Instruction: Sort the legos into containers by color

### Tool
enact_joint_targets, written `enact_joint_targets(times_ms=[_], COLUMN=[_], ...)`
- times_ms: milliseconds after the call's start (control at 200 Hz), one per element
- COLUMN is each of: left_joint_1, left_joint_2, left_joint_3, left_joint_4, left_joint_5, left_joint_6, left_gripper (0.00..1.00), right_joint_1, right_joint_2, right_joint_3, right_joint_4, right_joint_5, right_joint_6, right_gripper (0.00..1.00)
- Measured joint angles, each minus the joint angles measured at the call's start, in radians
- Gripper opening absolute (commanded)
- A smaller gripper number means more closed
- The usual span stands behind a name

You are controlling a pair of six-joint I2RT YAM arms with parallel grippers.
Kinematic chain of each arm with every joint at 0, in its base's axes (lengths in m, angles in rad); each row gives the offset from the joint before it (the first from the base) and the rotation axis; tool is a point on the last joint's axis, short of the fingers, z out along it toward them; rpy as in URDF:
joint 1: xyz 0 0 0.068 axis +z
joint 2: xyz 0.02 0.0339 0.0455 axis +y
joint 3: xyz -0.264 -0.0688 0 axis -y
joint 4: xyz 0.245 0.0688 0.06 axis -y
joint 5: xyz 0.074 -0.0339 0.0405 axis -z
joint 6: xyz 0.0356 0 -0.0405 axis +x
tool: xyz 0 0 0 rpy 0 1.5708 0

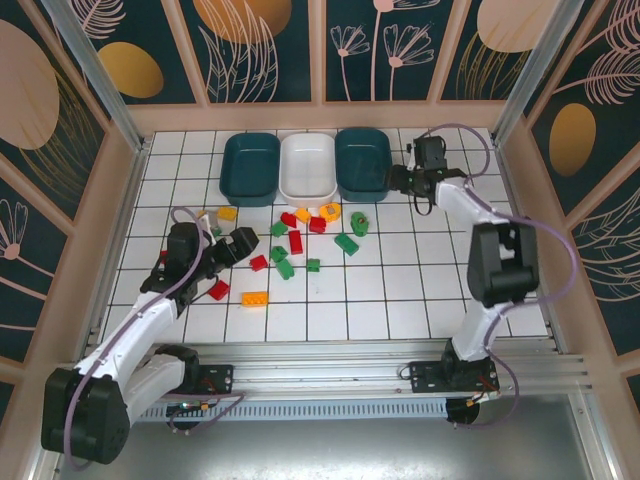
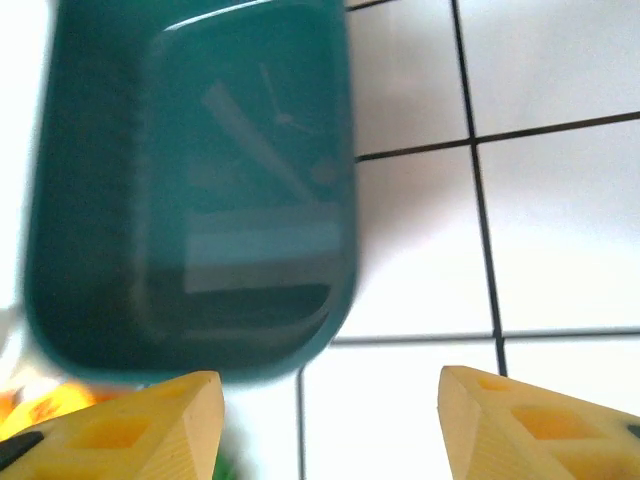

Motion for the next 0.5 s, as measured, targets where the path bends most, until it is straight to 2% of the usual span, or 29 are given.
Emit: enact_joint_targets(times_ms=[125,280,500], left_joint_1=[0.000,0.000,0.000], left_joint_2=[-0.015,0.019,-0.055], left_joint_3=[-0.086,-0.138,-0.145], left_joint_4=[0.066,0.107,0.136], left_joint_5=[0.005,0.063,0.099], left_joint_6=[-0.039,-0.065,-0.094], left_gripper=[0.98,0.98,0.97], right_joint_1=[0.105,0.242,0.279], right_joint_2=[-0.088,0.005,0.103], right_joint_3=[-0.071,-0.076,-0.077], right_joint_4=[0.031,0.035,0.016], right_joint_5=[0.006,0.023,0.093], right_joint_6=[-0.006,-0.039,-0.069], right_gripper=[0.64,0.68,0.68])
